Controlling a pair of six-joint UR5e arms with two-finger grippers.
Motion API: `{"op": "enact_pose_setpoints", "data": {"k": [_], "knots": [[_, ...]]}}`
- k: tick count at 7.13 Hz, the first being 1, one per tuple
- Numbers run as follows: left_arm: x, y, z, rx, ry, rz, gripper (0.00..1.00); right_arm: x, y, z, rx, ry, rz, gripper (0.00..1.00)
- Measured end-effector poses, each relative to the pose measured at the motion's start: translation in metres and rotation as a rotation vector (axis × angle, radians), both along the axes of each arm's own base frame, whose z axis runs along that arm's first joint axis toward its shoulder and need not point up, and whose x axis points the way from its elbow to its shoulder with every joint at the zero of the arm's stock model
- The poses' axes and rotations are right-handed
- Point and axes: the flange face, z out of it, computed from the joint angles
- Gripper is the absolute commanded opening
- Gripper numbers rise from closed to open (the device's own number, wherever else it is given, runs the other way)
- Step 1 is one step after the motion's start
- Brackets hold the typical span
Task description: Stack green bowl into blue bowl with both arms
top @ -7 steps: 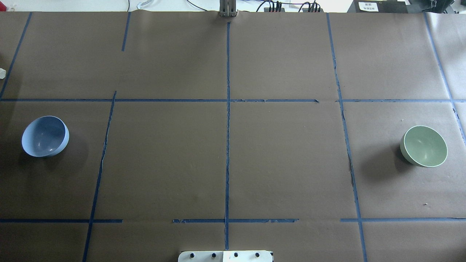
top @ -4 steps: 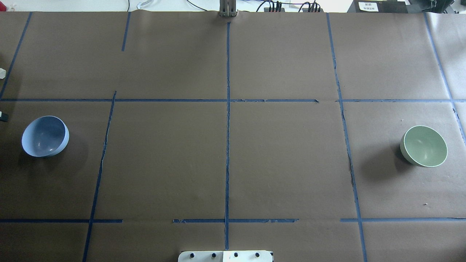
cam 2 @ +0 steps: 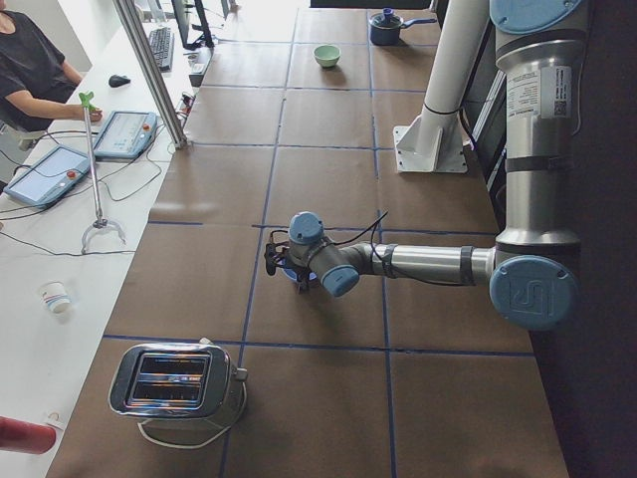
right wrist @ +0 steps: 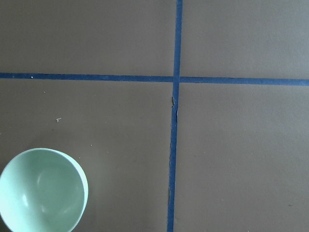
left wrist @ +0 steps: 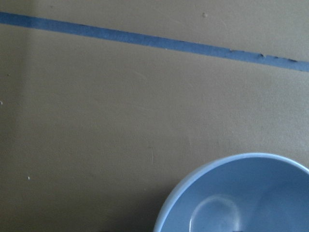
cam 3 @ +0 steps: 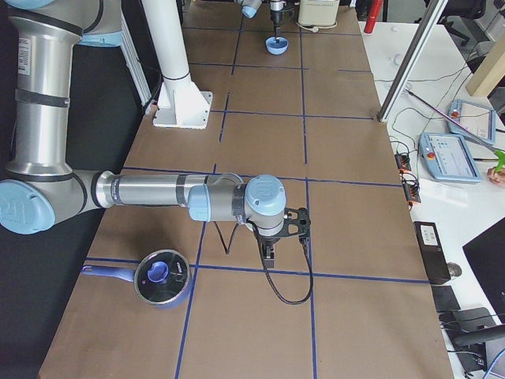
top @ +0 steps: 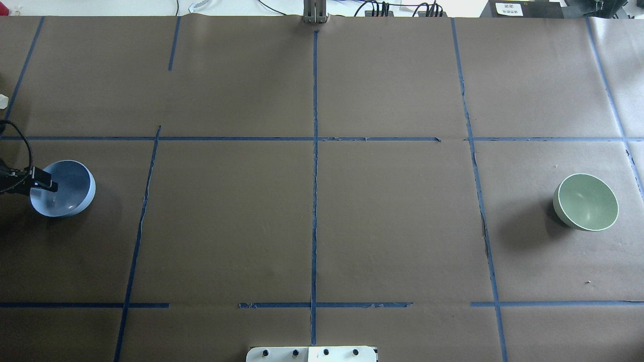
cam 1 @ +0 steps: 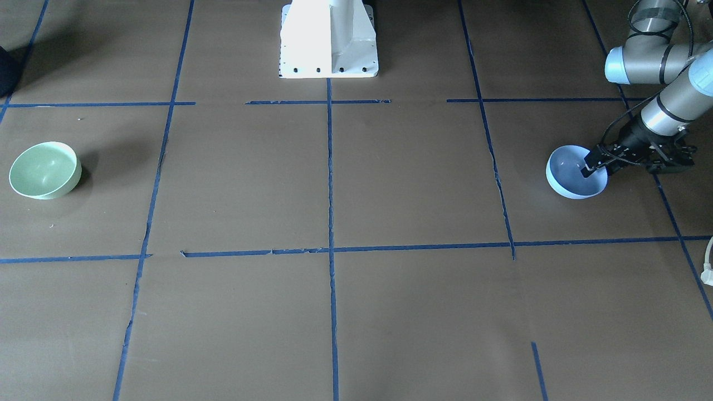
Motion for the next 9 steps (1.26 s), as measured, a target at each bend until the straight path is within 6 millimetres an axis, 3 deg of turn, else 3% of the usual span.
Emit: {"op": "enact_pose_setpoints", "data": {"k": [2,4,5,6,7,8,9], "knots": [[0.001,0.001,-0.005,-0.002,0.009,0.004,0.0,0.0,0.0,0.0,0.0,0.0,0.0,1.0],[0.008,-0.002,-0.033,-0.041,0.07,0.024,0.0,0.0,-0.006,-0.008,0.017,0.002,-0.001,1.0],[0.016,-0.012,-0.068,-0.087,0.115,0.026,0.0,0.0,-0.009,-0.015,0.03,0.0,-0.001,1.0],[0.029,-0.03,-0.115,-0.128,0.14,0.015,0.0,0.0,-0.01,-0.018,0.038,0.0,-0.001,1.0],[0.049,-0.054,-0.174,-0.166,0.157,-0.005,0.0,0.0,-0.009,-0.017,0.035,0.0,0.0,1.0],[0.084,-0.073,-0.245,-0.209,0.181,-0.017,0.0,0.0,-0.007,-0.013,0.026,-0.002,-0.001,1.0],[0.134,-0.075,-0.308,-0.239,0.192,-0.024,0.0,-0.001,-0.006,-0.011,0.021,-0.007,-0.001,1.0]]}}
